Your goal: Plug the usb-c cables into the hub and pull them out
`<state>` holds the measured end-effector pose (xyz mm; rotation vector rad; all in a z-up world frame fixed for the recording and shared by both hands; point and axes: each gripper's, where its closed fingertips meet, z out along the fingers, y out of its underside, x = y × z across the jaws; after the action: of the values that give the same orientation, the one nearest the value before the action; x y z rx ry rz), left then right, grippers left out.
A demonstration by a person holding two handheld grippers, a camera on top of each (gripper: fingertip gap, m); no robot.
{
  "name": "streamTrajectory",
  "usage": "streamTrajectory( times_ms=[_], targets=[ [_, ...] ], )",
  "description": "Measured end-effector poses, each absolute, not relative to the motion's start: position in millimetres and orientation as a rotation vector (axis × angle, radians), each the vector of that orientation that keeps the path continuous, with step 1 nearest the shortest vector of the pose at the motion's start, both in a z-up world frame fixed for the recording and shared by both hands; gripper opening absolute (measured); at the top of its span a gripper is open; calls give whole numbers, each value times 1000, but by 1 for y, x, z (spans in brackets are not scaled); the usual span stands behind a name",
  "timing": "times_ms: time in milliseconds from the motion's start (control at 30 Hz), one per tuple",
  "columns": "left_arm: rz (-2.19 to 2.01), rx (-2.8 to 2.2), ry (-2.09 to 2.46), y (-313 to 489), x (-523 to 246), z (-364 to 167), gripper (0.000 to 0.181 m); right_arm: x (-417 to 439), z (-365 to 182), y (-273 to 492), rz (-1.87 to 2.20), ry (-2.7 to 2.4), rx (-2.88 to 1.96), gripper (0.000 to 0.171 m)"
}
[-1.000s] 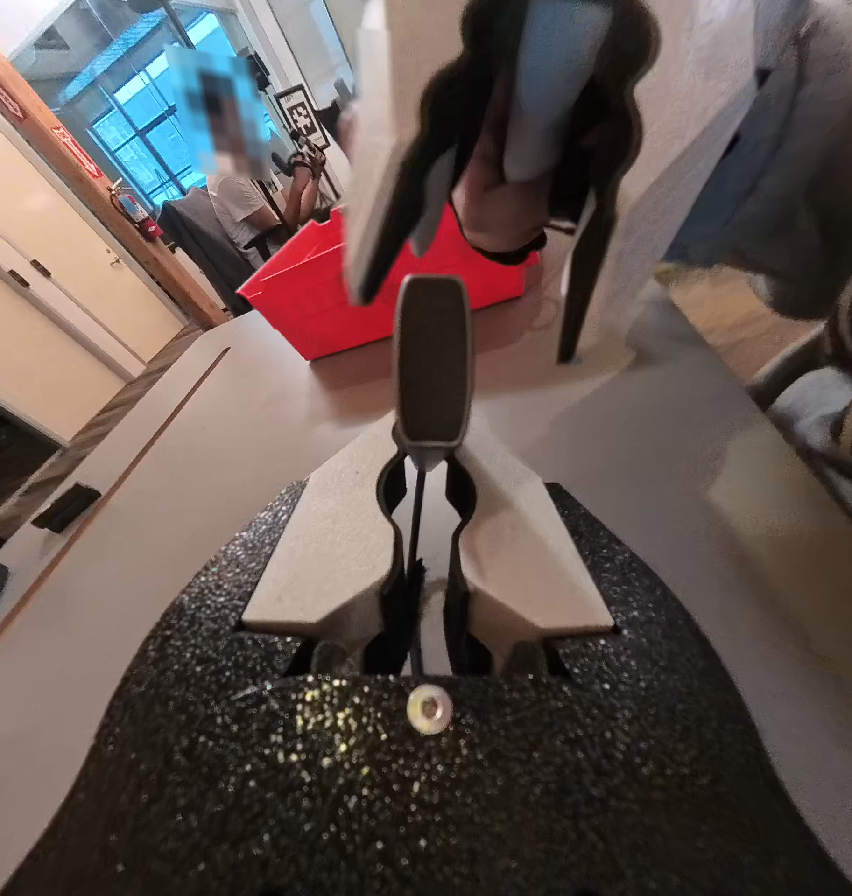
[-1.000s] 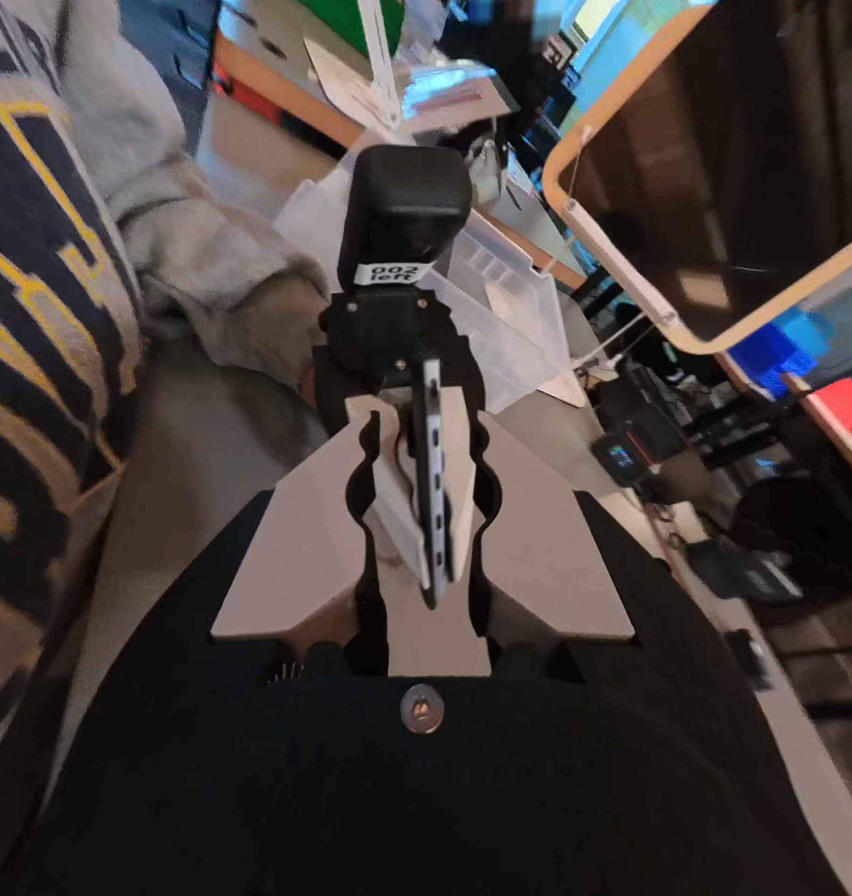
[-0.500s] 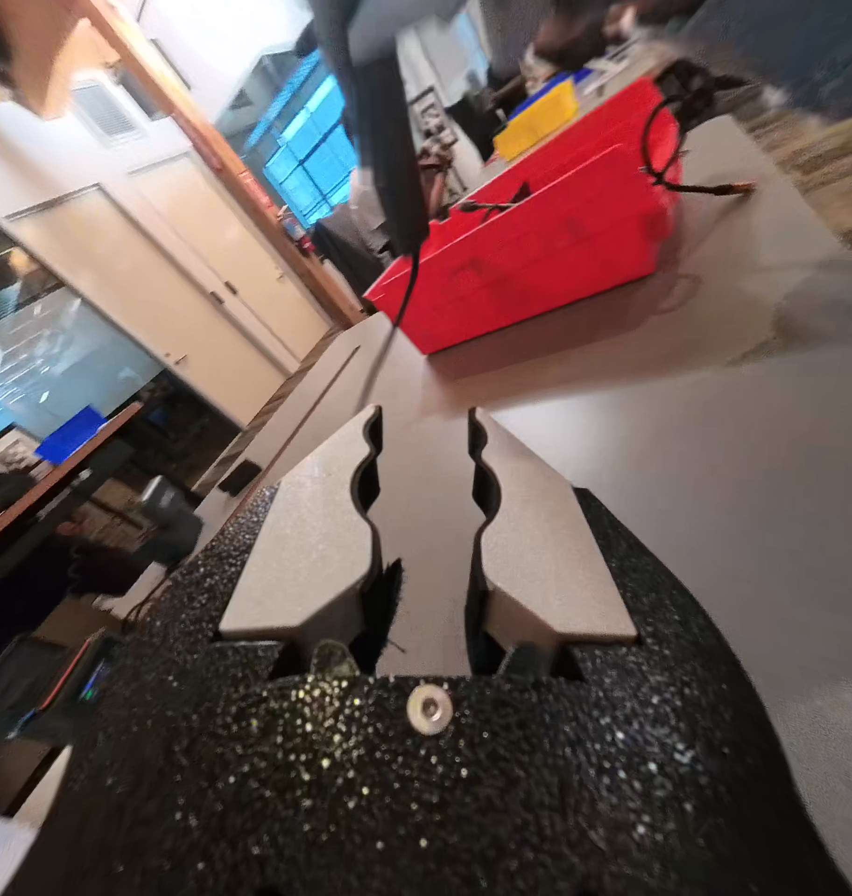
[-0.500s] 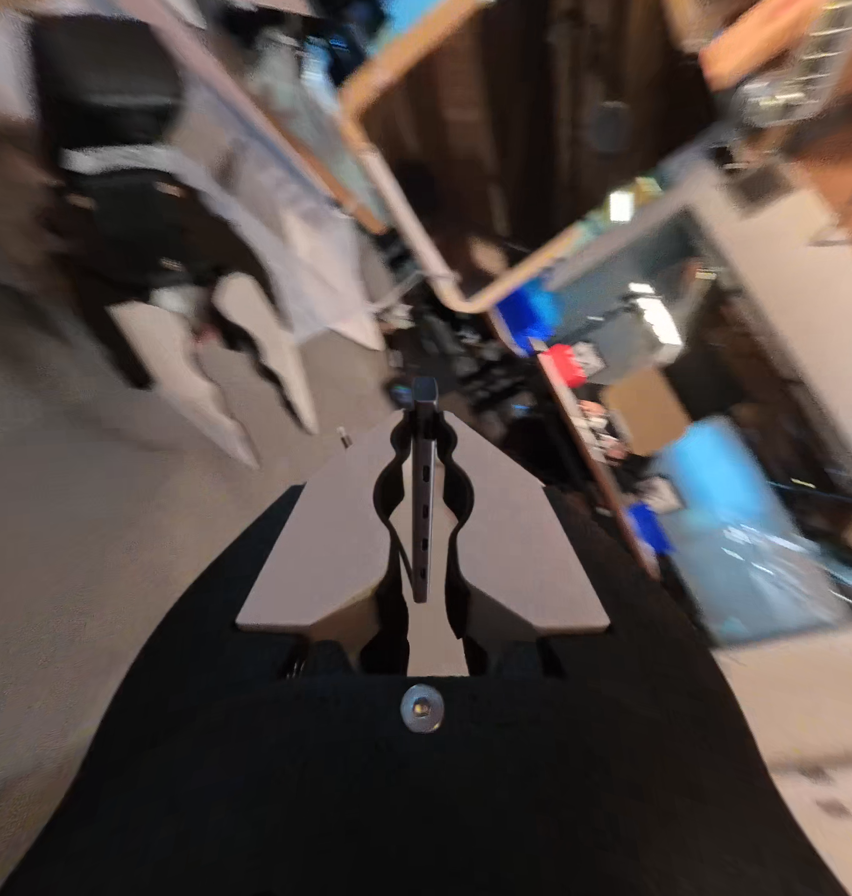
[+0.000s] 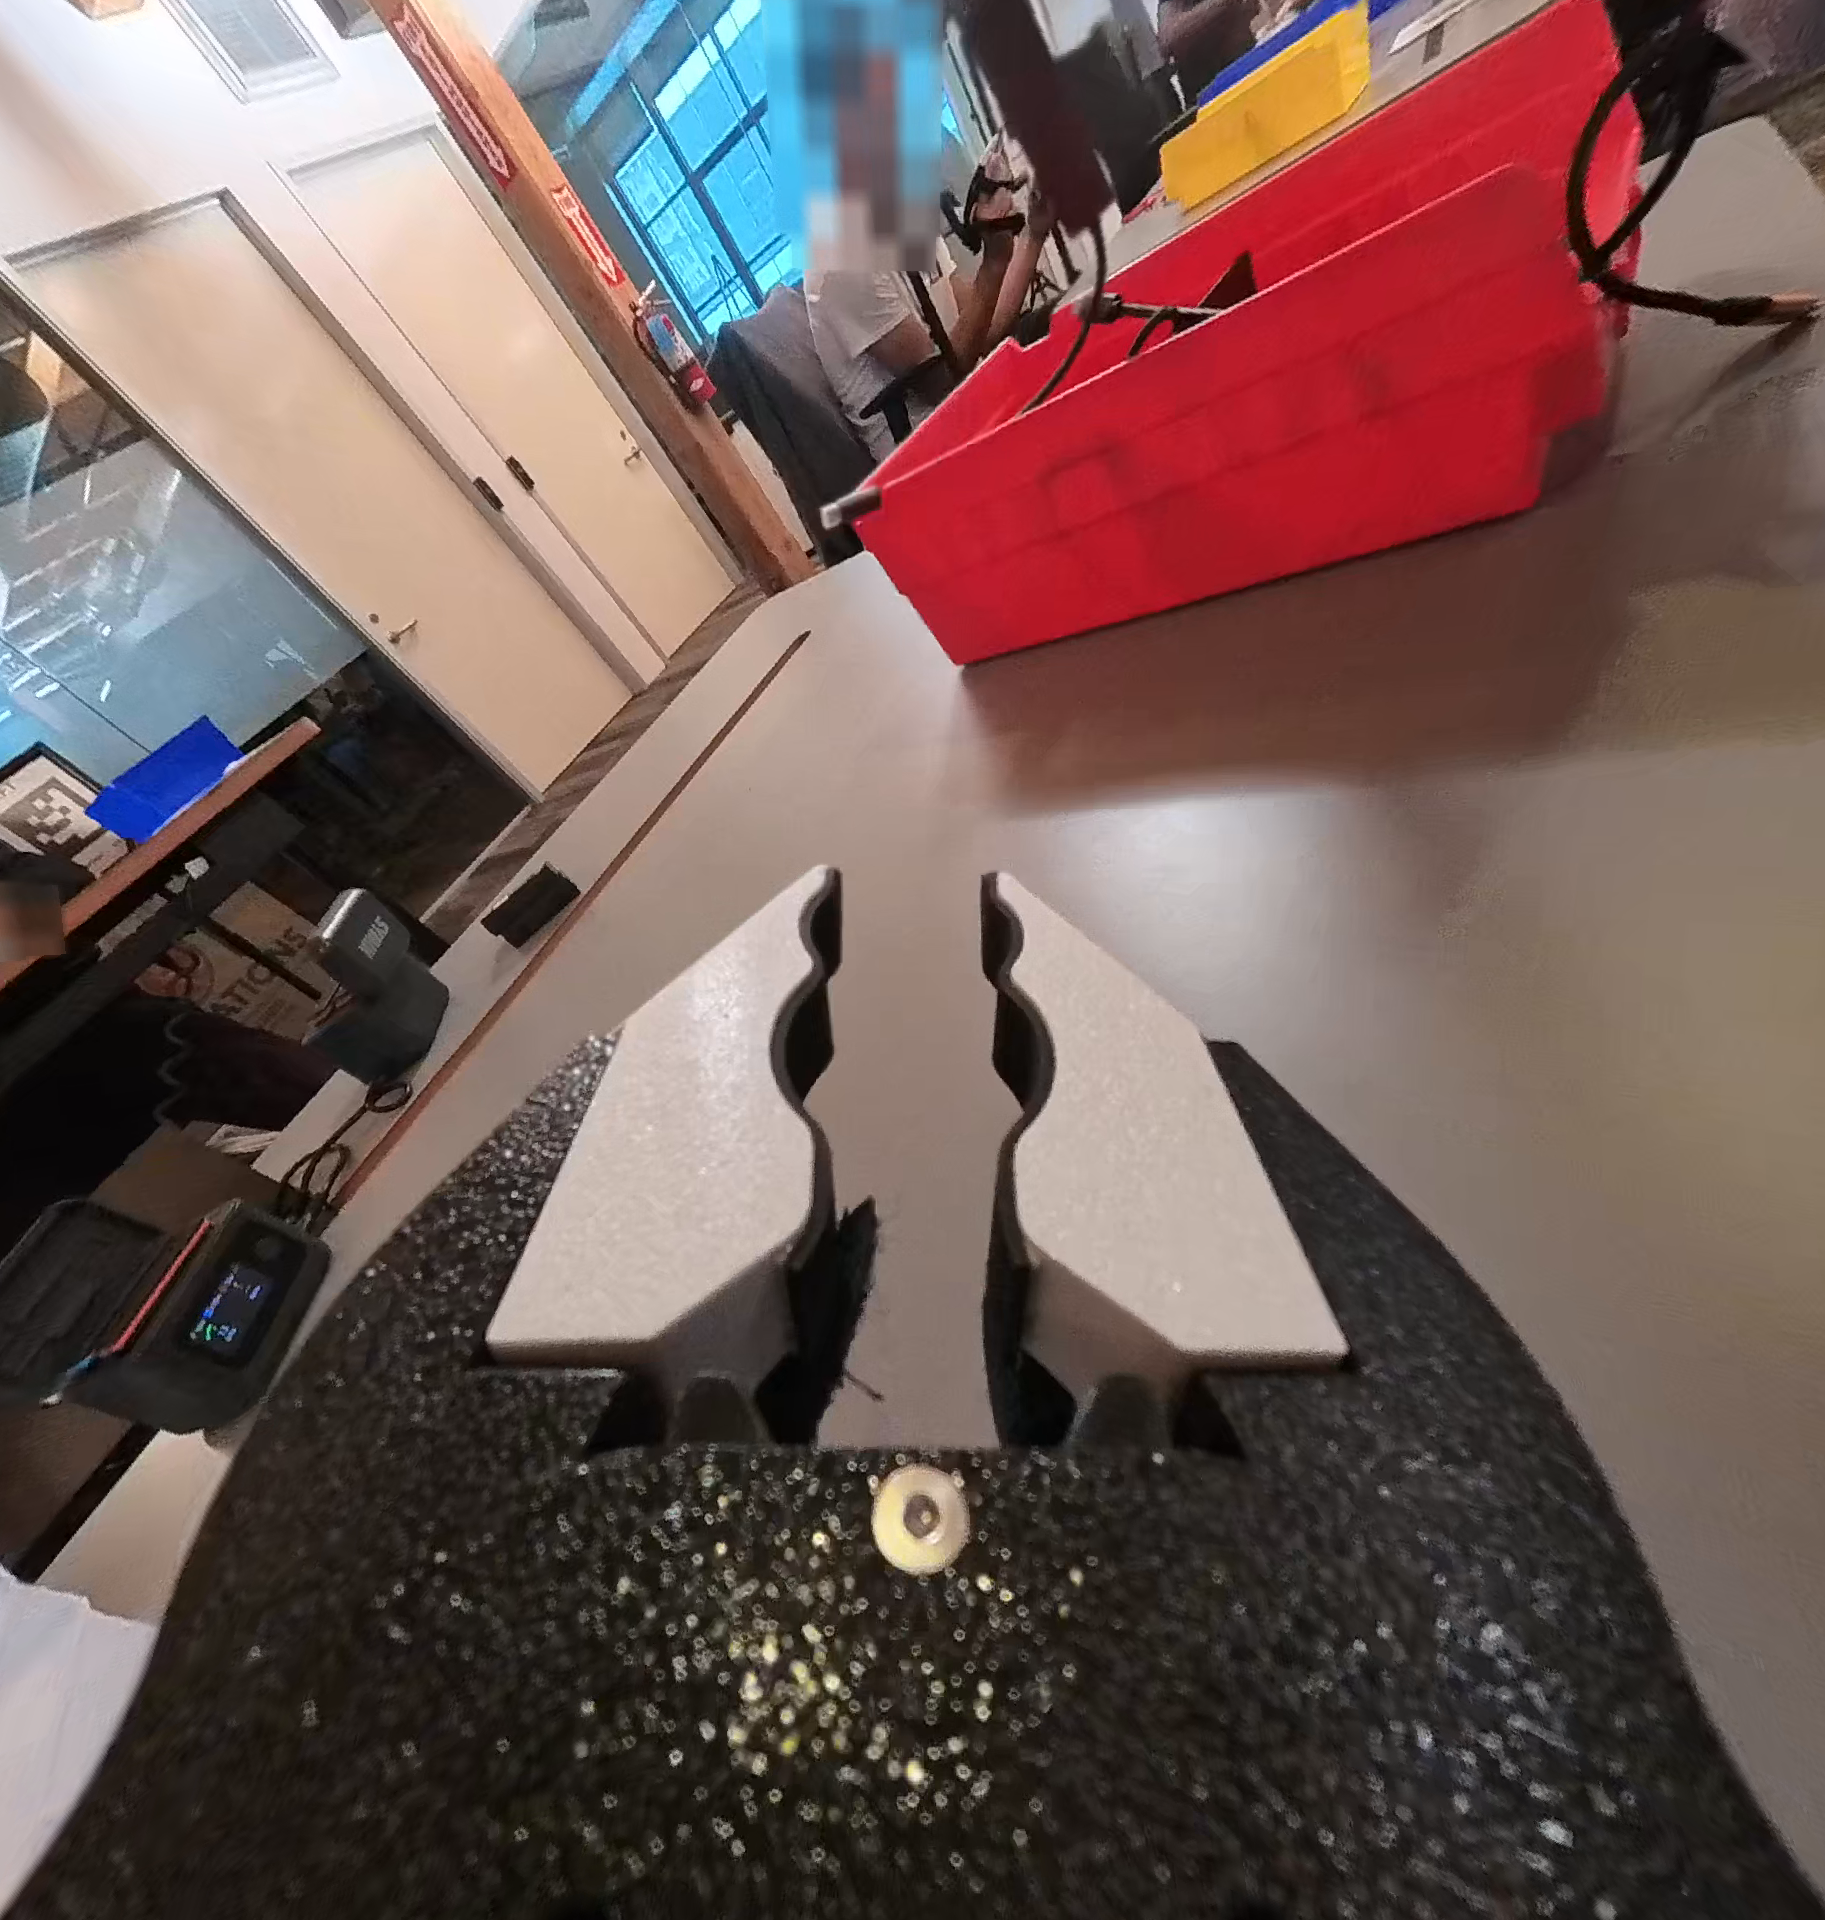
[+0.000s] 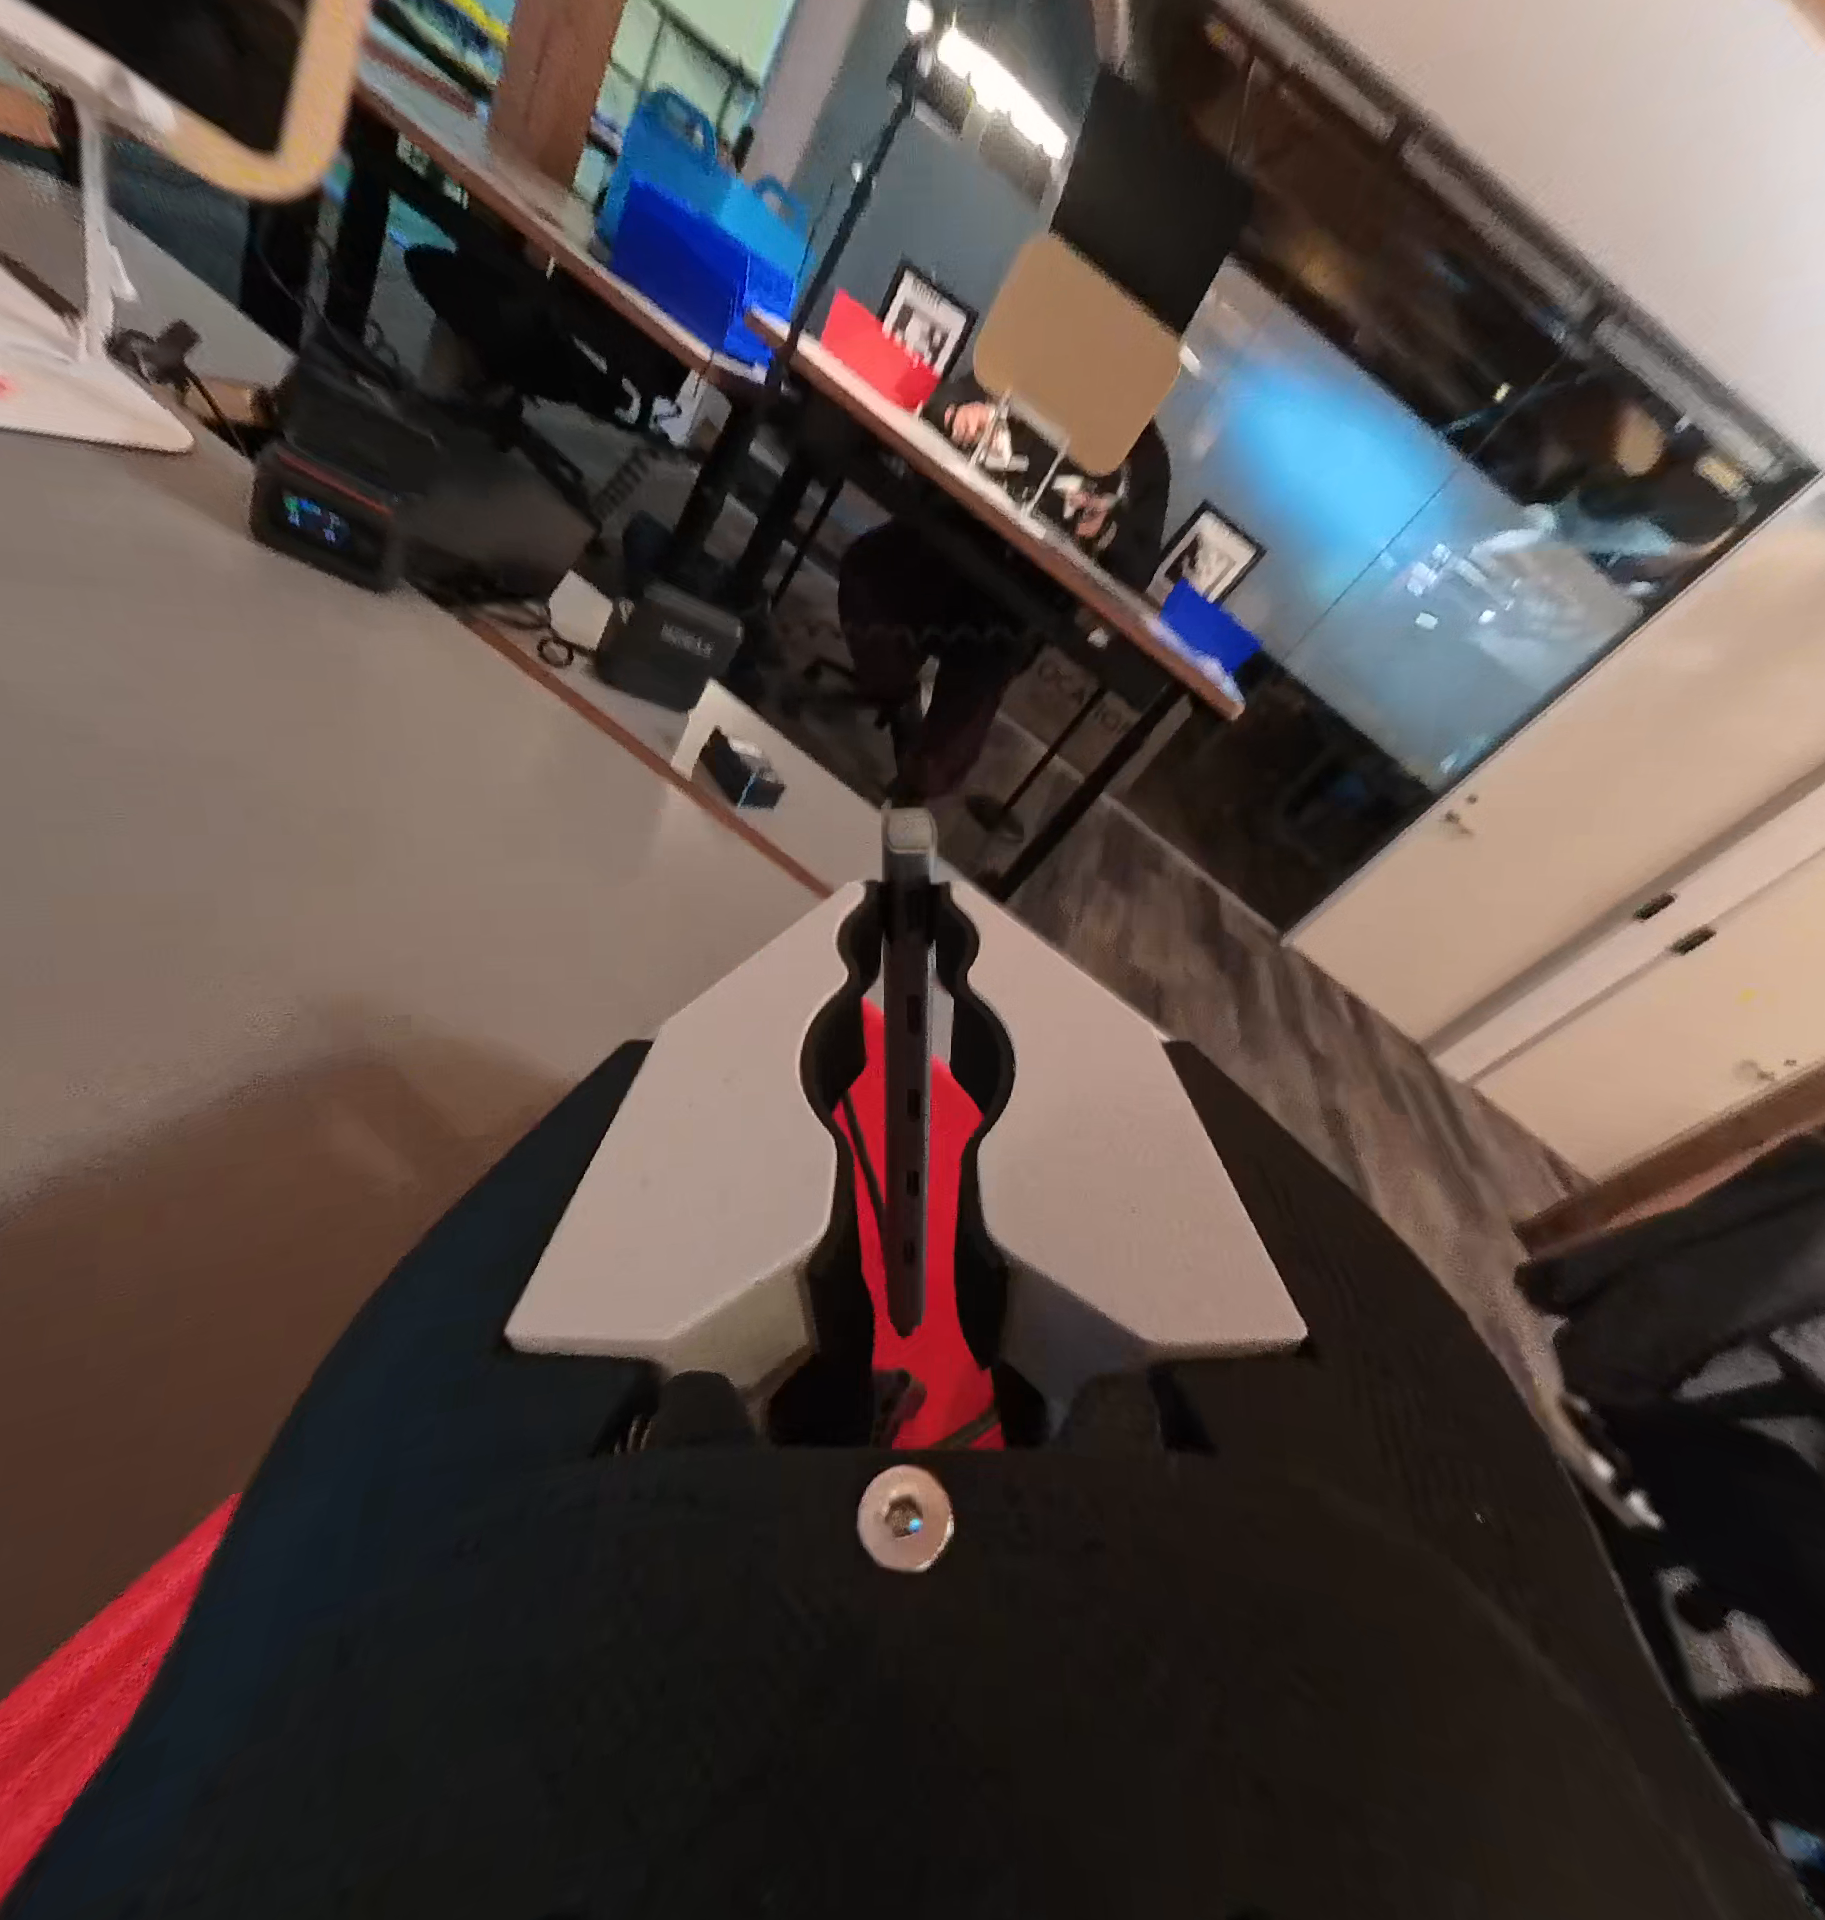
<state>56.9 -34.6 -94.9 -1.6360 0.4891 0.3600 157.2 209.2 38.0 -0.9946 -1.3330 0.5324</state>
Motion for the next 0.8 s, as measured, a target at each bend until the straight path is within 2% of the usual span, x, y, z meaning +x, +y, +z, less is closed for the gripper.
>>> streamTrajectory(
  times_ms=[133,233,467,500,600,700,800],
  targets=[
    [340,-1657,462,-34,53,-97,22,148,-1,232,520,-1392,-1140,9],
    [332,-1666,454,-35,51,-98,20,152,-30,267,358,-1342,-1360,9],
    [335,-1689,461,-34,50,-102,17,138,-44,264,360,-1414,-1523,11],
    [338,-1690,461,-34,49,-102,17,137,-49,259,358,-1458,-1546,17],
    [346,-1693,458,-35,47,-102,18,144,-42,249,290,-1485,-1518,64],
    [362,-1697,447,-36,43,-101,18,176,-8,250,153,-1336,-1418,75],
    [360,-1698,431,-37,40,-100,21,234,14,259,16,-1140,-1409,75]
  ],
)
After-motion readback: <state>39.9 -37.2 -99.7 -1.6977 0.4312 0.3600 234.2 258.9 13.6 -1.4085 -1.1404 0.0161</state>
